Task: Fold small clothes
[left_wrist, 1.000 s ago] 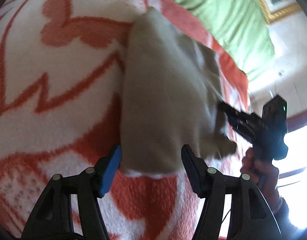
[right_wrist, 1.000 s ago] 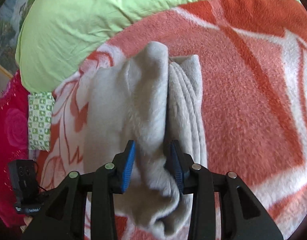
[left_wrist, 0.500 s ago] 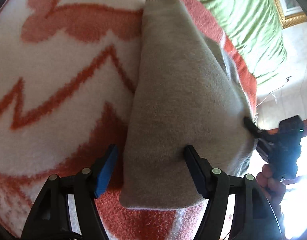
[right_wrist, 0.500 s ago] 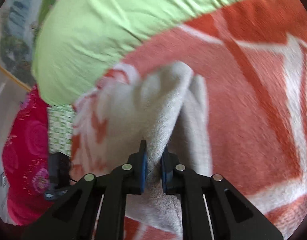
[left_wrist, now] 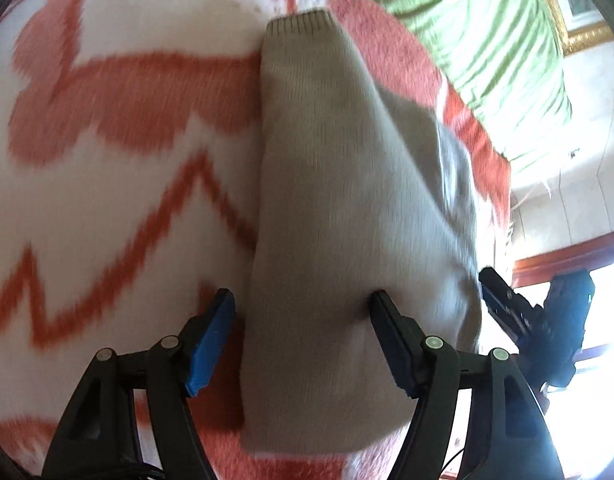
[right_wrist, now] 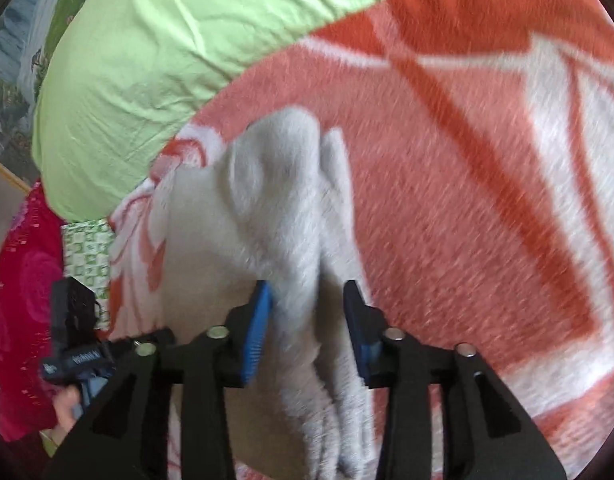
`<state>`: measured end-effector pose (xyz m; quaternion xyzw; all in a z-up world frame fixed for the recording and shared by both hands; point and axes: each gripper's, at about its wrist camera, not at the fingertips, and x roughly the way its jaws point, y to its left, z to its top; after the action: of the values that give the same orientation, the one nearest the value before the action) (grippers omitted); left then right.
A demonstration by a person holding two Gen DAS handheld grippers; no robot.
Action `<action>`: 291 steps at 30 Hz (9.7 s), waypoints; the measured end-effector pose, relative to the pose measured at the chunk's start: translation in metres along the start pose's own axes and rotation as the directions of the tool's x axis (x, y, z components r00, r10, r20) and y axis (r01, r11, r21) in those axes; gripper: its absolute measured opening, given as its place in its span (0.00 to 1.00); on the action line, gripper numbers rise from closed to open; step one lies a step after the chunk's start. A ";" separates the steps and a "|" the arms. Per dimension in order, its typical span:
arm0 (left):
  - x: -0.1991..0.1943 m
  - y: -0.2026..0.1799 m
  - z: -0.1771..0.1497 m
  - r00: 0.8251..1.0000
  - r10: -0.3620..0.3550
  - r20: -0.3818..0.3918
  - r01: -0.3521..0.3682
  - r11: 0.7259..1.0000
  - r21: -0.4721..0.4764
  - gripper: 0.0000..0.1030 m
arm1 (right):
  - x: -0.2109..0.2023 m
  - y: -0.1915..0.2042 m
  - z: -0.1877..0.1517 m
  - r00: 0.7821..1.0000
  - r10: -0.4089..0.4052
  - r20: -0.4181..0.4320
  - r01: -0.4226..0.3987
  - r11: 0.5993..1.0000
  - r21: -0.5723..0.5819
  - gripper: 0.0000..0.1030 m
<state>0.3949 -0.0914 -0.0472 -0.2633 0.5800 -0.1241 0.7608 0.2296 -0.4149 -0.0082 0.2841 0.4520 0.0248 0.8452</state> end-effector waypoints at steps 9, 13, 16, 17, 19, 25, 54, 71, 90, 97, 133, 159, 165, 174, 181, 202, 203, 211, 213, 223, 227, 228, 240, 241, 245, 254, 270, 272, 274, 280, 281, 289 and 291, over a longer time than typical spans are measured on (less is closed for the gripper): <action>0.024 0.005 0.087 0.998 0.037 0.052 -0.033 0.997 -0.068 0.65 | 0.059 0.007 0.053 0.999 -0.004 -0.032 0.004 1.000 -0.004 0.41; 0.040 0.009 0.110 0.998 0.057 0.025 -0.055 0.997 -0.060 0.33 | 0.070 0.010 0.069 0.999 -0.016 -0.028 0.016 1.000 0.004 0.20; 0.046 0.005 0.119 0.994 0.110 0.024 -0.109 0.994 -0.020 0.35 | 0.075 0.006 0.072 0.999 -0.038 -0.023 0.038 0.999 0.019 0.13; 0.048 0.005 0.121 0.993 0.115 0.028 -0.115 0.993 -0.011 0.37 | 0.079 0.005 0.071 0.998 -0.051 -0.032 0.052 0.999 0.012 0.13; 0.049 0.005 0.121 0.994 0.104 0.030 -0.104 0.995 -0.006 0.38 | 0.079 0.002 0.069 0.999 -0.039 -0.031 0.040 0.999 0.013 0.14; 0.007 0.026 0.086 0.999 0.034 0.038 -0.033 0.999 -0.031 0.40 | 0.034 0.001 0.059 1.000 -0.012 -0.015 0.012 1.000 0.015 0.34; 0.025 0.004 -0.014 1.000 0.001 -0.029 -0.004 0.997 -0.074 0.72 | 0.050 -0.031 0.005 0.962 0.215 -0.166 -0.204 0.975 0.084 0.64; 0.047 0.027 -0.010 0.993 -0.102 -0.061 0.091 0.982 -0.167 0.68 | 0.073 -0.023 0.009 0.952 0.231 -0.201 -0.219 0.972 0.078 0.51; -0.108 0.073 -0.044 0.976 -0.091 0.197 0.107 0.992 -0.072 0.41 | 0.037 0.099 -0.024 0.919 0.367 -0.145 -0.381 0.921 -0.079 0.31; -0.179 0.137 -0.062 0.959 -0.015 0.284 0.047 0.993 -0.106 0.41 | 0.075 0.174 -0.061 0.885 0.419 -0.204 -0.451 0.881 -0.146 0.31; -0.193 0.259 -0.177 0.988 0.090 0.126 -0.078 0.992 -0.096 0.63 | 0.067 0.180 -0.205 0.949 0.129 -0.288 -0.176 0.974 -0.144 0.52; -0.191 0.196 -0.186 0.939 0.319 0.131 -0.314 0.948 -0.056 0.52 | 0.048 0.141 -0.187 0.968 0.088 -0.235 -0.142 0.965 -0.222 0.50; -0.205 0.156 -0.159 0.946 0.245 0.211 -0.257 0.966 0.030 0.52 | 0.029 0.186 -0.161 0.961 0.216 -0.174 -0.259 0.924 -0.283 0.45; -0.170 0.165 -0.083 0.980 0.090 0.180 -0.104 0.992 0.073 0.50 | 0.096 0.222 -0.140 0.963 0.148 -0.223 -0.208 0.939 -0.272 0.39; -0.142 0.170 -0.072 0.990 0.013 0.138 -0.034 0.987 0.156 0.53 | 0.122 0.187 -0.145 0.973 0.074 -0.221 -0.112 0.980 -0.165 0.03; -0.169 0.163 -0.165 0.949 0.226 0.220 -0.269 0.944 0.191 0.56 | 0.056 0.182 -0.189 0.979 -0.001 -0.203 -0.069 0.940 -0.335 0.07; -0.172 0.159 -0.173 0.942 0.234 0.239 -0.284 0.937 0.202 0.60 | 0.050 0.185 -0.191 0.981 0.001 -0.195 -0.070 0.935 -0.348 0.07; -0.185 0.161 -0.232 0.898 0.323 0.299 -0.378 0.914 0.146 0.67 | 0.005 0.199 -0.218 0.990 0.025 -0.141 -0.083 0.905 -0.417 0.46; -0.189 0.160 -0.243 0.887 0.333 0.319 -0.392 0.909 0.140 0.68 | 0.004 0.196 -0.224 0.989 0.018 -0.144 -0.078 0.902 -0.424 0.46; -0.200 0.154 -0.263 0.817 0.416 0.400 -0.490 0.866 0.101 0.74 | -0.002 0.203 -0.244 0.992 -0.031 -0.122 -0.033 0.873 -0.487 0.73; -0.202 0.152 -0.274 0.785 0.461 0.413 -0.550 0.826 0.122 0.74 | -0.009 0.211 -0.253 0.992 -0.026 -0.121 -0.043 0.845 -0.533 0.77; -0.204 0.152 -0.275 0.777 0.472 0.418 -0.564 0.816 0.128 0.74 | -0.012 0.213 -0.255 0.993 -0.032 -0.111 -0.035 0.833 -0.552 0.78; -0.233 0.143 -0.274 0.749 0.445 0.490 -0.561 0.820 0.112 0.99 | -0.043 0.227 -0.266 0.993 0.037 0.110 0.041 0.776 -0.630 1.00; -0.231 0.144 -0.273 0.742 0.448 0.499 -0.566 0.817 0.108 0.99 | -0.036 0.224 -0.264 0.996 0.023 0.090 0.037 0.790 -0.612 1.00; -0.220 0.150 -0.270 0.718 0.454 0.527 -0.572 0.817 0.075 0.99 | -0.021 0.221 -0.265 0.992 -0.019 0.124 0.092 0.784 -0.614 1.00; -0.187 0.165 -0.256 0.751 0.465 0.468 -0.549 0.834 0.053 0.99 | 0.001 0.219 -0.268 0.993 -0.063 0.104 0.114 0.779 -0.616 1.00; -0.171 0.162 -0.242 0.740 0.479 0.472 -0.577 0.813 0.079 0.99 | 0.026 0.215 -0.266 0.995 -0.083 0.049 0.096 0.789 -0.607 1.00; -0.169 0.162 -0.241 0.741 0.484 0.466 -0.580 0.811 0.081 0.99 | 0.027 0.215 -0.265 0.996 -0.081 0.046 0.092 0.793 -0.603 1.00; -0.168 0.162 -0.240 0.741 0.485 0.464 -0.581 0.810 0.082 0.99 | 0.028 0.214 -0.264 0.995 -0.083 0.046 0.094 0.792 -0.603 1.00; -0.167 0.161 -0.237 0.739 0.488 0.464 -0.588 0.804 0.091 0.99 | 0.031 0.213 -0.260 0.996 -0.084 0.042 0.092 0.787 -0.610 1.00; -0.167 0.160 -0.237 0.738 0.489 0.465 -0.590 0.802 0.093 0.99 | 0.031 0.213 -0.259 0.996 -0.083 0.040 0.090 0.788 -0.609 1.00; -0.166 0.155 -0.236 0.741 0.481 0.469 -0.590 0.800 0.110 0.99 | 0.032 0.214 -0.256 0.996 -0.081 0.036 0.086 0.791 -0.606 1.00; -0.166 0.154 -0.237 0.740 0.479 0.471 -0.591 0.798 0.117 0.99 | 0.032 0.213 -0.254 0.996 -0.080 0.035 0.085 0.791 -0.606 1.00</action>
<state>0.1033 0.0574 -0.0399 -0.0028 0.4328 0.0865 0.8973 0.0964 -0.1106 -0.0348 -0.0216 0.4289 0.1306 0.8936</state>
